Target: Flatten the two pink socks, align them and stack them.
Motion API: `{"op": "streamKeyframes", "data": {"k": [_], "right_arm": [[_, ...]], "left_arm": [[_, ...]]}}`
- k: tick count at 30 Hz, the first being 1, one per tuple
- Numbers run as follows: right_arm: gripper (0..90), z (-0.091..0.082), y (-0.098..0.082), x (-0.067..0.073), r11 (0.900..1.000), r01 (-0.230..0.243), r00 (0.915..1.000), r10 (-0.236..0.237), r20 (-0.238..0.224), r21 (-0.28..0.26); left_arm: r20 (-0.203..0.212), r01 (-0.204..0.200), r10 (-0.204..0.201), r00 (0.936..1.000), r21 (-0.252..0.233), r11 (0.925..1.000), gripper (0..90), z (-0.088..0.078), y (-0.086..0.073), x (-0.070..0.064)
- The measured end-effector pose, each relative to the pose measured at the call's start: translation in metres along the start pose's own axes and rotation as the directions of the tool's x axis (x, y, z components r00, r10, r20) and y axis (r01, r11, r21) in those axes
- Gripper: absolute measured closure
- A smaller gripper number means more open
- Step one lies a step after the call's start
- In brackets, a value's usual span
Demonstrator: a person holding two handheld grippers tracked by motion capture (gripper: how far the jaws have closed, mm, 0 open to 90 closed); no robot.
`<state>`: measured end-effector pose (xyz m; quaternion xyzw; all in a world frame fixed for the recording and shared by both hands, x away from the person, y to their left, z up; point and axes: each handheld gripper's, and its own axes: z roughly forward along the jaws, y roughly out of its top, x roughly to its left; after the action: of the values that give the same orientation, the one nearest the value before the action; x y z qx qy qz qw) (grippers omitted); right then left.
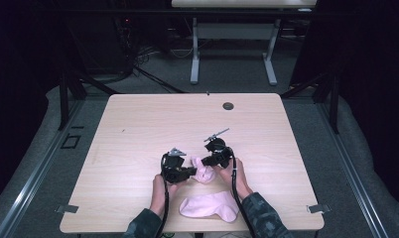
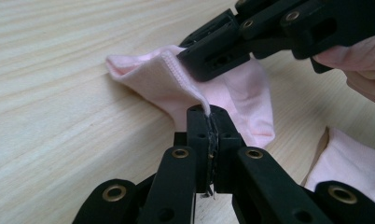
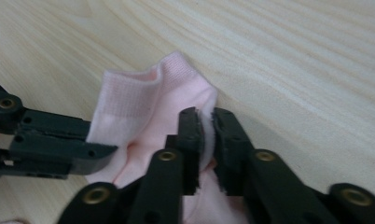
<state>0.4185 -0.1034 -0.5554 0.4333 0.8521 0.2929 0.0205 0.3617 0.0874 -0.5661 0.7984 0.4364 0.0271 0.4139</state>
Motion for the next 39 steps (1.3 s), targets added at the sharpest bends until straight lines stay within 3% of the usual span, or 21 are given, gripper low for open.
{"op": "streamKeyframes", "data": {"k": [8,15,20,21,25,26,30,31,35,38,39], "right_arm": [[87.5,-0.038,-0.001,0.007,0.993,0.041,0.9989,-0.038,0.029,-0.107],[87.8,-0.069,0.001,0.018,0.976,0.07,0.9973,-0.065,0.035,-0.206],[87.8,-0.081,-0.002,0.022,0.968,0.074,0.9972,-0.068,0.03,-0.241],[87.8,-0.085,-0.006,0.025,0.967,0.07,0.9975,-0.067,0.024,-0.243],[87.6,-0.088,-0.015,0.029,0.966,0.07,0.9973,-0.061,0.041,-0.248],[87.5,-0.088,-0.024,0.032,0.967,0.069,0.9962,-0.054,0.069,-0.246],[87.5,-0.085,-0.037,0.033,0.964,0.085,0.9925,-0.059,0.107,-0.253],[87.5,-0.081,-0.047,0.031,0.969,0.08,0.9902,-0.05,0.13,-0.235],[87.3,-0.075,-0.063,0.023,0.975,0.028,0.9906,0.003,0.137,-0.222],[86.8,-0.072,-0.071,0.019,0.975,-0.004,0.9897,0.036,0.138,-0.224],[85.0,-0.069,-0.078,0.016,0.978,-0.029,0.9899,0.056,0.13,-0.206]], "left_arm": [[-0.008,-0.005,0.005,1.0,-0.063,0.998,89.2,-0.022,0.002,0.005],[-0.021,-0.054,0.052,0.9984,-0.123,0.991,89.3,-0.054,0.019,0.005],[-0.032,-0.093,0.09,0.9955,-0.115,0.989,89.3,-0.065,0.03,0.005],[-0.036,-0.118,0.115,0.9927,-0.09,0.989,89.3,-0.065,0.036,0.005],[-0.044,-0.153,0.151,0.9875,-0.037,0.9876,89.2,-0.055,0.044,0.002],[-0.038,-0.169,0.169,0.9849,0.003,0.9857,89.1,-0.044,0.047,-0.001],[-0.033,-0.192,0.193,0.9806,0.037,0.9807,89.1,-0.028,0.052,-0.005],[-0.029,-0.203,0.205,0.9784,0.058,0.9775,89.1,-0.016,0.055,-0.008],[-0.002,-0.24,0.241,0.9704,0.102,0.9654,88.8,0.009,0.059,-0.015],[0.018,-0.239,0.239,0.9709,0.114,0.9643,83.9,0.02,0.059,-0.016],[0.016,-0.22,0.219,0.9755,0.126,0.9674,78.1,0.027,0.058,-0.016]]}}
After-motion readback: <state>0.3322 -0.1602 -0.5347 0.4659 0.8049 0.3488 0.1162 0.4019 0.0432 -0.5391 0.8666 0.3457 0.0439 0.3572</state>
